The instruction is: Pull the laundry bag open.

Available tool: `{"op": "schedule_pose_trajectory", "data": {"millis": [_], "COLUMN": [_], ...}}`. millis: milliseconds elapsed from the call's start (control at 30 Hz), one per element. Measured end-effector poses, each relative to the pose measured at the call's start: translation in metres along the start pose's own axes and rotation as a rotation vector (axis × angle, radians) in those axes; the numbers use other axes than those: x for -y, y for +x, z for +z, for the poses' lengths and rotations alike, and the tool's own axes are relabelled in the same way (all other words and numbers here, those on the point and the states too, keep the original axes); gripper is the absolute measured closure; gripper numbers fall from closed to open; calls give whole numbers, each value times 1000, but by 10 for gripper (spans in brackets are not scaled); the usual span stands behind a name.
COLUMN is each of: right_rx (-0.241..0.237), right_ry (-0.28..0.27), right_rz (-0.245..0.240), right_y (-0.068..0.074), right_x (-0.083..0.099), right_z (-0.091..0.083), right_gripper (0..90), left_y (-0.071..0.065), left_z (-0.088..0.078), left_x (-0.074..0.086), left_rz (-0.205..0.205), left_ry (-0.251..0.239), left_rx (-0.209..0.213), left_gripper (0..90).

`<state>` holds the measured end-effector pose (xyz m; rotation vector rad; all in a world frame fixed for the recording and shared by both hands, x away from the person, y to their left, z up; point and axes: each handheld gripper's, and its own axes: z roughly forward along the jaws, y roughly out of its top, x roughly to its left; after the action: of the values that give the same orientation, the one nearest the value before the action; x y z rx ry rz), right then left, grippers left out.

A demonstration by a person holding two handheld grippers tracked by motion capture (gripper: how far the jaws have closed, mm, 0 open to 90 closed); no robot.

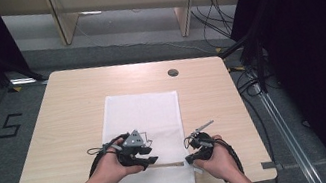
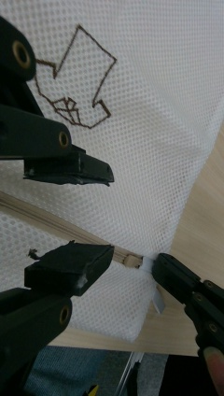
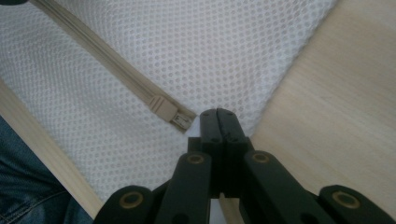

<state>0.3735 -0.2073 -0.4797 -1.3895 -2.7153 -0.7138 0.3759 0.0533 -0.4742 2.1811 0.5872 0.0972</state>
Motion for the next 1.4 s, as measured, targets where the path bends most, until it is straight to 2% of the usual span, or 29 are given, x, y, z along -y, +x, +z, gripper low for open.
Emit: {"op": "schedule_pose_trajectory", "data": {"millis": [33,67,100,133,167,233,300,333,433,467,500,533,633,667,700,733,800,833,867,900,967,1100,1133,1200,1267,1400], "right_rx": [9,9,21,20,23,11,13,26,37,43,45,45,39,47,45,40,41,41,45,45,44,41,39,37,37,36], "right_ry": [12,12,11,10,17,8,7,18,4,10,17,18,16,29,30,19,25,25,30,29,30,32,31,29,28,27], "right_rz": [25,25,5,6,11,-5,-2,22,-26,-24,-14,-15,-15,6,8,-12,1,1,8,9,12,16,16,18,19,17], "right_y": [3,3,3,3,3,1,1,4,5,6,7,7,6,7,7,5,6,6,6,6,6,6,5,5,5,5], "right_x": [1,1,2,2,2,2,2,3,2,2,2,2,1,1,1,1,1,1,1,2,1,1,1,1,2,2], "right_z": [0,0,4,4,3,4,4,3,4,4,4,4,4,3,3,4,4,4,3,3,3,3,3,3,3,3], "right_gripper": [900,900,900,900,900,900,900,900,900,900,900,900,900,900,900,900,900,900,900,900,900,900,900,900,900,900], "left_y": [-2,-2,-3,-5,-8,-11,-14,-15,-17,-18,-17,-19,-19,-20,-19,-21,-21,-22,-22,-22,-23,-23,-24,-25,-27,-28], "left_z": [2,2,5,9,12,17,21,24,28,32,33,35,40,42,43,44,46,47,47,47,48,51,52,56,58,65], "left_x": [-2,-2,-4,-7,-8,-10,-11,-11,-12,-12,-13,-13,-15,-15,-15,-15,-15,-15,-14,-14,-14,-15,-15,-15,-15,-18], "left_rz": [0,0,16,29,15,27,36,42,53,47,76,51,63,56,67,57,72,61,66,88,77,99,90,117,107,124], "left_ry": [0,0,7,13,5,13,29,32,45,50,62,57,68,68,70,74,76,76,76,78,71,68,73,82,86,94], "left_rx": [6,6,11,15,27,45,53,57,64,71,73,79,80,83,90,88,97,96,96,98,99,106,110,108,110,117], "left_gripper": [584,587,590,594,601,617,630,637,654,658,660,663,662,663,663,664,666,670,674,679,692,713,717,725,730,747]}}
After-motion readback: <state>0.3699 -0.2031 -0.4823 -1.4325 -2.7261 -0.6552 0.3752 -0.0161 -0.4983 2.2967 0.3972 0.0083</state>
